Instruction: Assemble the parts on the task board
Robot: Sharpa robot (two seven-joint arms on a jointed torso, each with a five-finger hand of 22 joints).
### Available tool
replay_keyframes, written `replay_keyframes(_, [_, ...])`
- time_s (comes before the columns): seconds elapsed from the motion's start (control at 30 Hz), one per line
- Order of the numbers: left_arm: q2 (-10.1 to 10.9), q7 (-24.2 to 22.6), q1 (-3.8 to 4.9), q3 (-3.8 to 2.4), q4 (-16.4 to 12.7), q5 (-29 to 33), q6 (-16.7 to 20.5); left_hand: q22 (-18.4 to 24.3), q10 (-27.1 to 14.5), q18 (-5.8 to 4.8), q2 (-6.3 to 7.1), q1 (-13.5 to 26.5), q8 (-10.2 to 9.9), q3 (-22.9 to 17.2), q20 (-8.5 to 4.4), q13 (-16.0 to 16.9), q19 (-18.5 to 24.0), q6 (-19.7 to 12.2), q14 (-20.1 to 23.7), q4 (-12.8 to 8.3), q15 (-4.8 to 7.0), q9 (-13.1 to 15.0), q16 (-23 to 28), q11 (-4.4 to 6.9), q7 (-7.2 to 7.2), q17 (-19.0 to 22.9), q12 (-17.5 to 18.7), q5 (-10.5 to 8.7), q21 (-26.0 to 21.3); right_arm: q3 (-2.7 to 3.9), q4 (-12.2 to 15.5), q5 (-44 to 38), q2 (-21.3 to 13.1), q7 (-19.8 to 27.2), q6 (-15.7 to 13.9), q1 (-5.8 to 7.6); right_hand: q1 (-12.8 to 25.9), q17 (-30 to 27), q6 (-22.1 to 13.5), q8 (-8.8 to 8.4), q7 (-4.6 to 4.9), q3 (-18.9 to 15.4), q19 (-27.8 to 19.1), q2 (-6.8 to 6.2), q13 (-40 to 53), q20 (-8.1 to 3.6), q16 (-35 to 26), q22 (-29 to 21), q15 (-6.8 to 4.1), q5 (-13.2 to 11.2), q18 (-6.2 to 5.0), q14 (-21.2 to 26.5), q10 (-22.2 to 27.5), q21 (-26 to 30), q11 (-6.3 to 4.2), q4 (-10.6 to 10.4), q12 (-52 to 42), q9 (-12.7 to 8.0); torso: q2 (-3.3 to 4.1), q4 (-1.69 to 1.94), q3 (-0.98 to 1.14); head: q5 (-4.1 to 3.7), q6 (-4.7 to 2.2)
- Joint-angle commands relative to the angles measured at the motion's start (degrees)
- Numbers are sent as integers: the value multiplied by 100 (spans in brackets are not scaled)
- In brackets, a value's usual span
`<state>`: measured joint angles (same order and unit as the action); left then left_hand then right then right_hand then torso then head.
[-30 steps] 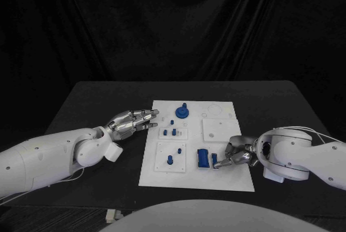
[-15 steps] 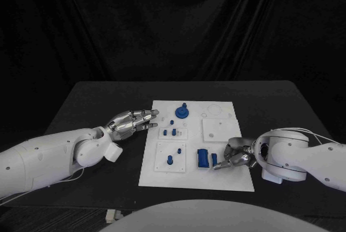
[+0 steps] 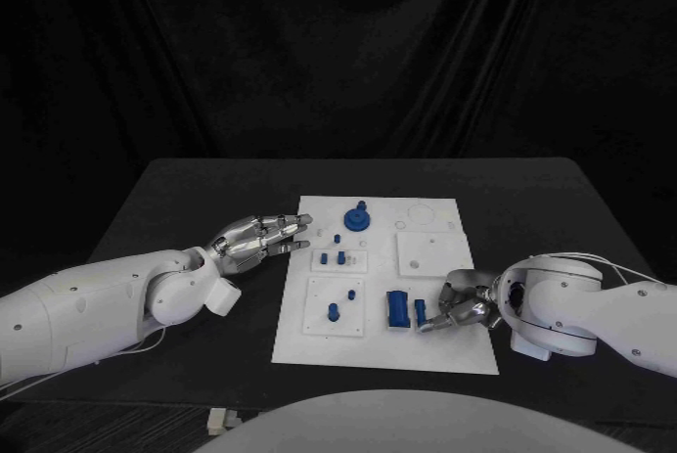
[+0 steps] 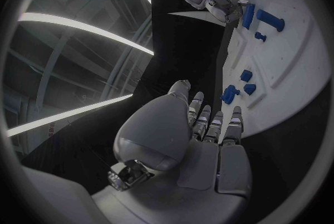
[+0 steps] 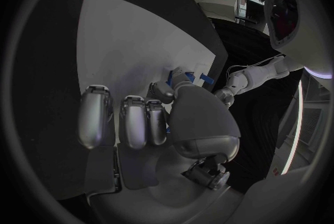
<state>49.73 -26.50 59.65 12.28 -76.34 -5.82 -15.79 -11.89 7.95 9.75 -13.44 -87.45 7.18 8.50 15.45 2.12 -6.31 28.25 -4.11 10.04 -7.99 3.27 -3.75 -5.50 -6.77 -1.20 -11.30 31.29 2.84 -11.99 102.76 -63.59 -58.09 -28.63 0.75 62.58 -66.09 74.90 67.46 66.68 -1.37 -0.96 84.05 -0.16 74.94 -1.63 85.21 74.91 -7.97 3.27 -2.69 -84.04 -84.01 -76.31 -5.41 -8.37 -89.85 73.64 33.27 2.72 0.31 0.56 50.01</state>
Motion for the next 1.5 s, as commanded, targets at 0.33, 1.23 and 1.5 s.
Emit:
replay_keyframes(0.33, [-4,-41,-11,-5,-9,20,-90,10,0,68,-19,3,34,-33,3,8,-25,-26,-9,-14,-42,-1,-18,-48,-30,-8,-27,27,31,4,7,81,-21,-45,-136,-10,-53,352,-161,-89,-77,-32,66,86,1506,-26,-46,1065,-53,-31,-61,-382,-599,43,-27,-10,-15,687,-1,1,0,3,-1])
replay_keyframes(1.23, [-10,-33,-15,-5,-2,21,-98,4,8,68,-20,4,38,-41,6,10,-31,-19,-22,-19,-52,0,-30,-48,-31,-12,-37,28,34,7,214,957,-329,253,-415,339,52,413,-161,-267,-72,-134,86,333,1506,-18,-20,1078,-46,32,-54,-397,-599,19,-20,-213,-15,640,0,2,0,0,-1])
replay_keyframes(1.5, [-3,-31,-16,-5,-7,21,-102,4,8,68,-20,4,38,-41,6,10,-31,-19,-22,-19,-52,0,-30,-48,-31,-12,-37,28,34,6,-13,938,-148,115,-451,313,-130,407,-131,-263,-75,-70,89,458,1506,-21,-23,1079,-49,58,-54,-396,-599,20,-24,-127,-15,667,1,1,0,13,-1])
